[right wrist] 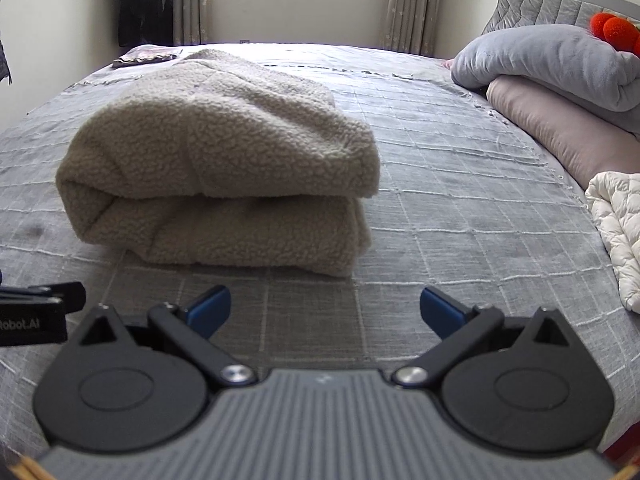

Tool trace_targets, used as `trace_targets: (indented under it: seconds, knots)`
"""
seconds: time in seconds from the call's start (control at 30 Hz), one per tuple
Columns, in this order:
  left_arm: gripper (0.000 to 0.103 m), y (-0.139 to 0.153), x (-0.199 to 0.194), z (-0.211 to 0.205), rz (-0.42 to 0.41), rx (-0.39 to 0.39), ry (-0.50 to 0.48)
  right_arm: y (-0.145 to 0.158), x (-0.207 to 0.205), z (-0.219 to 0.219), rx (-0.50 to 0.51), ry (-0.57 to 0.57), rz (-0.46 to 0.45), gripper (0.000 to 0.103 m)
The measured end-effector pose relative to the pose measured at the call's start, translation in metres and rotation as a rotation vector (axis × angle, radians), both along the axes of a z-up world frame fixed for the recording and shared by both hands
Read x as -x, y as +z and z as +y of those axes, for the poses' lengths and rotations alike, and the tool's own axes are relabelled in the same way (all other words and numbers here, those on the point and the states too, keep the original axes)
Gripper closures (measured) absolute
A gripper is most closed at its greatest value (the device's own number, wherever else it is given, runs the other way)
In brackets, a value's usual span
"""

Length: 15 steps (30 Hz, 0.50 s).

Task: Fold large clothes

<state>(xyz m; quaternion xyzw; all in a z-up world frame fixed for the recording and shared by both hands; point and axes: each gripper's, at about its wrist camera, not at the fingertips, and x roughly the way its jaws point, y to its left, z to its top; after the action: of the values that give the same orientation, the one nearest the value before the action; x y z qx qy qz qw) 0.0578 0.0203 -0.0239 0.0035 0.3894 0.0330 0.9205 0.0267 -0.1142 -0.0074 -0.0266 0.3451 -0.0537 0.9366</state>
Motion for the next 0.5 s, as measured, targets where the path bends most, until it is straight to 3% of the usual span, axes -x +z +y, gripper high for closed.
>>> trace_targets:
  seconds: [0.5]
  knots:
    - [0.0, -0.0002, -0.0022, -0.0018, 0.005, 0.015, 0.001, -0.0026, -0.0027, 0.0048, 0.004, -0.001, 0.017, 0.0]
